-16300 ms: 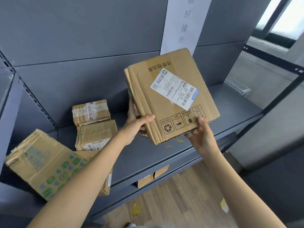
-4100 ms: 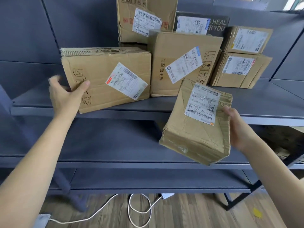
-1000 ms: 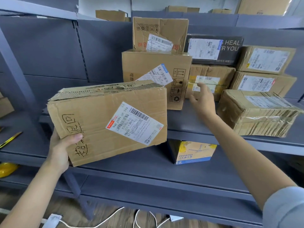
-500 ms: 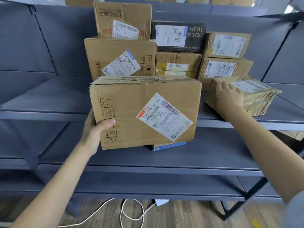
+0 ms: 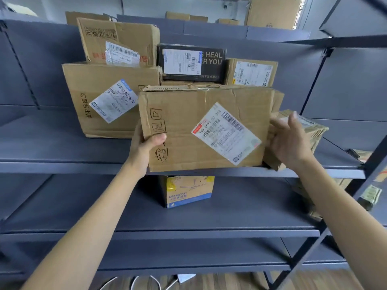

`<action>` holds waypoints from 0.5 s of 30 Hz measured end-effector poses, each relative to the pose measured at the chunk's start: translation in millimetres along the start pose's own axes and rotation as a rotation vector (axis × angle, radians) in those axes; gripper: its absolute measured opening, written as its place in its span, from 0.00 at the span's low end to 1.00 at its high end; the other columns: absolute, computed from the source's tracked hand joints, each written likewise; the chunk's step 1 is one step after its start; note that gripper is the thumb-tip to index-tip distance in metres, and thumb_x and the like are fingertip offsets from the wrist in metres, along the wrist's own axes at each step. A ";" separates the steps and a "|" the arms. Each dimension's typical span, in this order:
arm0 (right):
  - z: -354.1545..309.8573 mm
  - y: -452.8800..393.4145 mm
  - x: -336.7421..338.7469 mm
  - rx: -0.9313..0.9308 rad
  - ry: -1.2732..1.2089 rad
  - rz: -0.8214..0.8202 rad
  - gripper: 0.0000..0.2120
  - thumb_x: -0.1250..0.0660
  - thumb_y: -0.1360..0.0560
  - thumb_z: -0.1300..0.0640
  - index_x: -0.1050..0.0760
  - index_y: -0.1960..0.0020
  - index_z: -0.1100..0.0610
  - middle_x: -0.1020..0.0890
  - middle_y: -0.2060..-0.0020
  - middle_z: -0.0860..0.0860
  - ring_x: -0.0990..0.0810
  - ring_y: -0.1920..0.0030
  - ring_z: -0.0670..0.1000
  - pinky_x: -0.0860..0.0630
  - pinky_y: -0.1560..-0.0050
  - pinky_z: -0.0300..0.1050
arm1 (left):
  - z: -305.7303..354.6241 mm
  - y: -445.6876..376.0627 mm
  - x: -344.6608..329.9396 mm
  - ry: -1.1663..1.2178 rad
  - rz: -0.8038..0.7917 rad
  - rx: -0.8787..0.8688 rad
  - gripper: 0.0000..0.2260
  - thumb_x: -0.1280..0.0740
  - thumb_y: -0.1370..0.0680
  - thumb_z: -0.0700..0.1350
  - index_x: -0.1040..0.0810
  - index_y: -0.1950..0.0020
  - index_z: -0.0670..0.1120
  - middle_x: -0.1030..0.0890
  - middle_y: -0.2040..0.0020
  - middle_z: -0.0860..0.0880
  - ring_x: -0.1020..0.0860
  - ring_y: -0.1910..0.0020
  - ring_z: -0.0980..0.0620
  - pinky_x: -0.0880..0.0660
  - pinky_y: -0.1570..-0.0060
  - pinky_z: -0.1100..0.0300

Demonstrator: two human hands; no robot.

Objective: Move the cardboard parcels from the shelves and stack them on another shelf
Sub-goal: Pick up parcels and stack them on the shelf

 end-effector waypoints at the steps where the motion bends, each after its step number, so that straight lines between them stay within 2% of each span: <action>1: 3.5 -2.7 -0.4 -0.022 0.023 -0.034 0.21 0.32 0.33 0.36 0.17 0.52 0.52 0.15 0.59 0.44 0.17 0.58 0.42 0.23 0.56 0.37 | -3.2 -5.4 -4.3 -0.015 -0.002 0.003 0.32 0.29 0.42 0.52 0.29 0.39 0.49 0.19 0.50 0.54 0.20 0.51 0.59 0.23 0.54 0.64; 3: 19.3 -11.0 3.2 -0.048 0.217 -0.014 0.24 0.25 0.36 0.42 0.24 0.45 0.53 0.16 0.53 0.44 0.18 0.51 0.44 0.23 0.52 0.39 | -12.3 -15.1 -12.6 -0.079 -0.012 0.027 0.29 0.27 0.41 0.52 0.29 0.41 0.52 0.20 0.50 0.56 0.21 0.50 0.59 0.24 0.51 0.65; 5: 36.2 -17.3 3.9 -0.069 0.469 0.072 0.23 0.26 0.31 0.50 0.30 0.42 0.55 0.19 0.48 0.47 0.21 0.45 0.50 0.23 0.52 0.40 | -23.1 -23.3 -19.4 -0.205 0.011 0.072 0.25 0.25 0.34 0.49 0.28 0.40 0.51 0.21 0.50 0.58 0.22 0.45 0.55 0.27 0.44 0.60; 6: 41.5 -21.1 4.1 -0.075 0.571 0.147 0.19 0.28 0.28 0.54 0.33 0.42 0.55 0.21 0.47 0.48 0.22 0.46 0.51 0.24 0.54 0.41 | -26.4 -27.1 -21.6 -0.288 0.047 0.076 0.22 0.26 0.30 0.48 0.28 0.39 0.50 0.21 0.49 0.58 0.23 0.43 0.53 0.28 0.42 0.58; 8: 48.5 -29.7 0.5 -0.083 0.698 0.236 0.14 0.32 0.24 0.57 0.36 0.45 0.55 0.23 0.47 0.52 0.23 0.53 0.50 0.26 0.62 0.41 | -29.8 -35.2 -25.4 -0.458 0.118 0.045 0.19 0.30 0.25 0.47 0.29 0.36 0.48 0.22 0.46 0.56 0.25 0.41 0.52 0.29 0.41 0.57; 10: 54.6 -40.6 -3.2 -0.110 0.749 0.279 0.12 0.34 0.23 0.57 0.37 0.47 0.57 0.23 0.49 0.54 0.24 0.58 0.50 0.29 0.70 0.40 | -32.1 -42.2 -29.7 -0.599 0.161 0.045 0.24 0.31 0.25 0.49 0.33 0.32 0.46 0.23 0.39 0.50 0.27 0.38 0.49 0.31 0.40 0.56; 11: 56.7 -45.5 -6.0 -0.120 0.759 0.291 0.12 0.35 0.23 0.57 0.38 0.47 0.58 0.23 0.49 0.56 0.24 0.57 0.52 0.29 0.70 0.41 | -34.5 -45.5 -31.8 -0.661 0.174 0.061 0.28 0.31 0.25 0.50 0.36 0.29 0.45 0.25 0.35 0.48 0.29 0.35 0.48 0.31 0.37 0.55; 13: 61.0 -54.4 -9.2 -0.124 0.761 0.330 0.13 0.35 0.22 0.58 0.38 0.45 0.59 0.22 0.46 0.59 0.22 0.51 0.57 0.26 0.64 0.47 | -37.7 -49.9 -37.1 -0.783 0.198 0.084 0.35 0.32 0.24 0.51 0.45 0.24 0.42 0.31 0.30 0.42 0.34 0.31 0.44 0.35 0.33 0.52; 15: 66.4 -62.8 -9.0 -0.121 0.757 0.366 0.14 0.36 0.22 0.58 0.38 0.43 0.60 0.23 0.45 0.60 0.22 0.49 0.59 0.25 0.58 0.51 | -37.4 -52.5 -43.1 -0.955 0.217 -0.005 0.39 0.32 0.24 0.49 0.53 0.23 0.39 0.41 0.24 0.40 0.42 0.26 0.42 0.43 0.29 0.52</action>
Point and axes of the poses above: each hand's wrist, its own y-axis away from the middle knuckle, its own x-axis out of the back of the hand, z = x × y, the point moved 2 cm from there along -y, towards the middle knuckle
